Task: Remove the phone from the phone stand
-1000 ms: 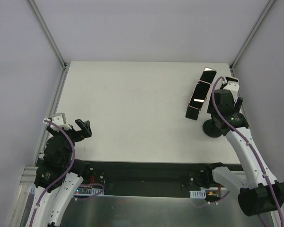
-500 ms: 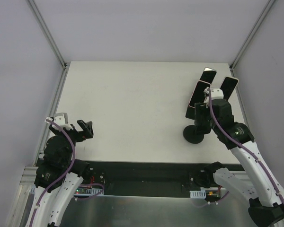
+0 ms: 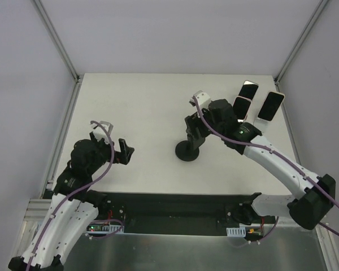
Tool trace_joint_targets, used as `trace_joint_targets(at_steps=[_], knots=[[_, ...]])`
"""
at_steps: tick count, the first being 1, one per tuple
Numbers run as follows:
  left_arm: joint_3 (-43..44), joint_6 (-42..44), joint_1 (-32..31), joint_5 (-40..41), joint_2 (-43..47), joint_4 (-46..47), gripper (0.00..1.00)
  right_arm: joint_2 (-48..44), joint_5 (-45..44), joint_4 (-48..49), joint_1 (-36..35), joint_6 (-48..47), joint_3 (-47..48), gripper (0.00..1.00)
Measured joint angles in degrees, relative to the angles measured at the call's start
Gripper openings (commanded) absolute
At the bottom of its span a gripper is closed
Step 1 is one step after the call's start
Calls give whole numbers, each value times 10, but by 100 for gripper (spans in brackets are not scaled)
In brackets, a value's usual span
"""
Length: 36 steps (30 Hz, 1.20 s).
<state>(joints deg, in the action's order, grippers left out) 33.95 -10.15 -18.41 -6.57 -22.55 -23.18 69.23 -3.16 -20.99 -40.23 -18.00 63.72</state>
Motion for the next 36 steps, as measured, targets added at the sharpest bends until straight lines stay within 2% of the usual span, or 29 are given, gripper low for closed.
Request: trace_joint_targets(at_steps=[8, 16, 25, 31, 36], knots=[[13, 24, -7, -122, -177, 91, 99, 89, 123, 92, -5, -29, 31, 1], [38, 27, -69, -164, -331, 243, 99, 107, 213, 119, -9, -56, 31, 1], [-28, 21, -86, -236, -432, 486, 97, 110, 253, 116, -19, -89, 32, 1], [-53, 24, -87, -264, -476, 553, 86, 109, 260, 110, -23, -106, 32, 1], [-57, 23, -88, -268, -517, 596, 83, 109, 261, 108, -28, -115, 32, 1]])
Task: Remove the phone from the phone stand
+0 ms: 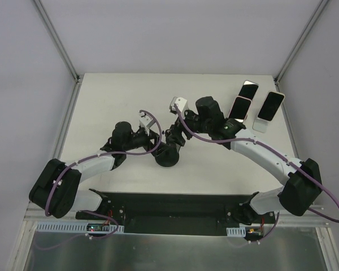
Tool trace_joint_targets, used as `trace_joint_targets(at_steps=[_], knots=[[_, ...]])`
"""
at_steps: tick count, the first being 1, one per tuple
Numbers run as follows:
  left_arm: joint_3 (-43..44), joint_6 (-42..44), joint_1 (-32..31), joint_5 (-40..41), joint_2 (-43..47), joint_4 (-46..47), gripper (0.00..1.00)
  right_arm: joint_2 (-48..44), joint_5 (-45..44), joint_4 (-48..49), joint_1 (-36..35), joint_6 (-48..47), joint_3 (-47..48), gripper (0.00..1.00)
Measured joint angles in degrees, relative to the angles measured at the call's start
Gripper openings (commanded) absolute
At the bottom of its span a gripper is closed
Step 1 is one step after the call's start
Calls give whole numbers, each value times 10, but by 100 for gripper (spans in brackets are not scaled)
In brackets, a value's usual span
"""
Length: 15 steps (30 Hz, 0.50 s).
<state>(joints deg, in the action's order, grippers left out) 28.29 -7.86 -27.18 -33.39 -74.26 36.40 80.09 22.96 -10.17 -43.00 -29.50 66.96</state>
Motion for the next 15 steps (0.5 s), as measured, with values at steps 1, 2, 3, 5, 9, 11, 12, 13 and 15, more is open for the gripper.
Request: trace_joint_targets(at_steps=[1, 2, 3, 5, 9, 11, 12, 13, 15], knots=[[-1, 0, -2, 0, -6, 7, 83, 0, 0, 0, -1, -1, 0, 1], [-2, 0, -7, 0, -11, 10, 81, 0, -1, 0, -4, -2, 0, 1], [-2, 0, -8, -1, -13, 13, 79, 0, -2, 0, -5, -3, 0, 1], [-2, 1, -15, 0, -17, 21, 75, 0, -2, 0, -10, -2, 0, 1], [-7, 0, -21, 5, -32, 49, 64, 0, -2, 0, -19, 3, 0, 1], [-11, -2, -21, 6, -44, 60, 58, 0, -2, 1, -23, 11, 0, 1], [-12, -3, -21, 6, -50, 64, 54, 0, -2, 1, -23, 15, 0, 1], [-13, -4, -23, 5, -54, 71, 46, 0, -3, 4, -24, 18, -1, 1], [-18, -6, -29, 7, -58, 82, 38, 0, -8, 6, -24, 27, -1, 1]])
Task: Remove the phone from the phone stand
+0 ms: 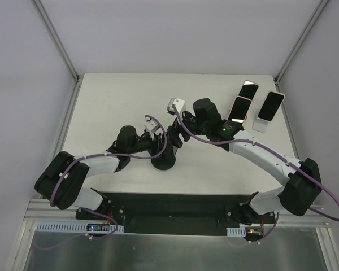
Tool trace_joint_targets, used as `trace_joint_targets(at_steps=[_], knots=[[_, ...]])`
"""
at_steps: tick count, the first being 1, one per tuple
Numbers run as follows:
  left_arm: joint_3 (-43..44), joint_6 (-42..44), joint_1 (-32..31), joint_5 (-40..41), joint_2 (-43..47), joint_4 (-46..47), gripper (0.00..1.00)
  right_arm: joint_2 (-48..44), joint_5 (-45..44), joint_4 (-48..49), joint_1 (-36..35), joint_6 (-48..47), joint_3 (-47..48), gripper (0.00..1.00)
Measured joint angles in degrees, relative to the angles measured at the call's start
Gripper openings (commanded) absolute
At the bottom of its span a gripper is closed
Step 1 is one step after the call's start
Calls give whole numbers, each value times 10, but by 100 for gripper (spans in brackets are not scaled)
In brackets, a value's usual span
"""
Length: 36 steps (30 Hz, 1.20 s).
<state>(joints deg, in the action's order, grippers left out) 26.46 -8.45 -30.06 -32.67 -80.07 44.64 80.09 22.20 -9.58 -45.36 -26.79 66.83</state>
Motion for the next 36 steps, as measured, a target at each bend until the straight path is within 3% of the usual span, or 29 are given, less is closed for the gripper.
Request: trace_joint_targets(at_steps=[1, 6, 18, 25, 28, 29, 31, 32, 35, 36], knots=[[-3, 0, -4, 1, -2, 7, 28, 0, -3, 2, 0, 5, 0, 1], [-19, 17, -16, 10, -11, 53, 0, -3, -20, 18, 1, 35, -7, 1], [-59, -1, -34, 64, -67, 207, 0, -29, -68, 59, 6, 137, -46, 1], [-69, -13, -52, 111, -81, 250, 0, -30, -91, 72, 11, 208, -51, 1], [-74, -15, -56, 123, -80, 257, 20, -31, -96, 77, 11, 222, -55, 1], [-75, -16, -56, 123, -77, 256, 35, -32, -96, 77, 11, 222, -55, 1], [-78, -24, -59, 125, -67, 252, 50, -33, -91, 73, 11, 217, -55, 1], [-80, -31, -59, 131, -58, 236, 62, -36, -83, 66, 10, 212, -55, 1], [-89, -42, -58, 139, -26, 195, 77, -43, -53, 43, 5, 182, -55, 1], [-92, -43, -58, 139, -9, 181, 87, -45, -42, 38, 3, 169, -55, 1]])
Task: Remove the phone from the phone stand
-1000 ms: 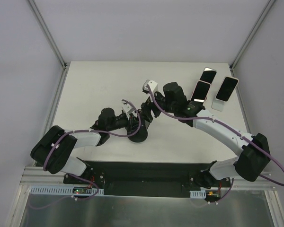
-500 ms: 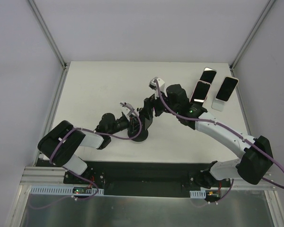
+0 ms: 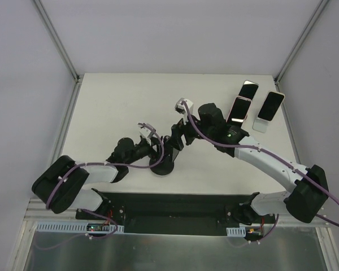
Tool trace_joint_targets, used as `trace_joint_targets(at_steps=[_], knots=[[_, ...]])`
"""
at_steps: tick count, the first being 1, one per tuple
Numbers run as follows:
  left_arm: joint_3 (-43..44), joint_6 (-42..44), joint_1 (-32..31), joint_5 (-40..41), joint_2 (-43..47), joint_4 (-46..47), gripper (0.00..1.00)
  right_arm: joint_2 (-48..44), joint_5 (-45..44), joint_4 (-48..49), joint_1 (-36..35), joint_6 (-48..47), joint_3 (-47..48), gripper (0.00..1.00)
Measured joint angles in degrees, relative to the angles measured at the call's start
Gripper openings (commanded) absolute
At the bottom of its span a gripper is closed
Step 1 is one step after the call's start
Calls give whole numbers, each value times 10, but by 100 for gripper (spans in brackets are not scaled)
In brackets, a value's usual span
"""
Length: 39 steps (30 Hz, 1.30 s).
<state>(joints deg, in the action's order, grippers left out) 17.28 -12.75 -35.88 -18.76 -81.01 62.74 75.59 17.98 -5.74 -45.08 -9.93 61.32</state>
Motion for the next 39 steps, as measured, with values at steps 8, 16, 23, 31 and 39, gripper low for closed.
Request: trace_joint_targets(at_steps=[8, 16, 23, 31, 39], knots=[[-5, 41, 3, -17, 204, -180, 97, -4, 114, -47, 14, -112, 10, 1], [50, 113, 3, -69, 285, -373, 99, 22, 190, -146, 19, -226, 67, 1], [116, 176, 3, -132, 254, -468, 94, 36, 238, -157, 19, -263, 76, 1], [170, 200, 3, -179, 170, -494, 75, 36, 252, -156, 19, -270, 76, 1], [191, 210, 2, -223, 148, -503, 19, 36, 252, -150, 20, -272, 75, 2]])
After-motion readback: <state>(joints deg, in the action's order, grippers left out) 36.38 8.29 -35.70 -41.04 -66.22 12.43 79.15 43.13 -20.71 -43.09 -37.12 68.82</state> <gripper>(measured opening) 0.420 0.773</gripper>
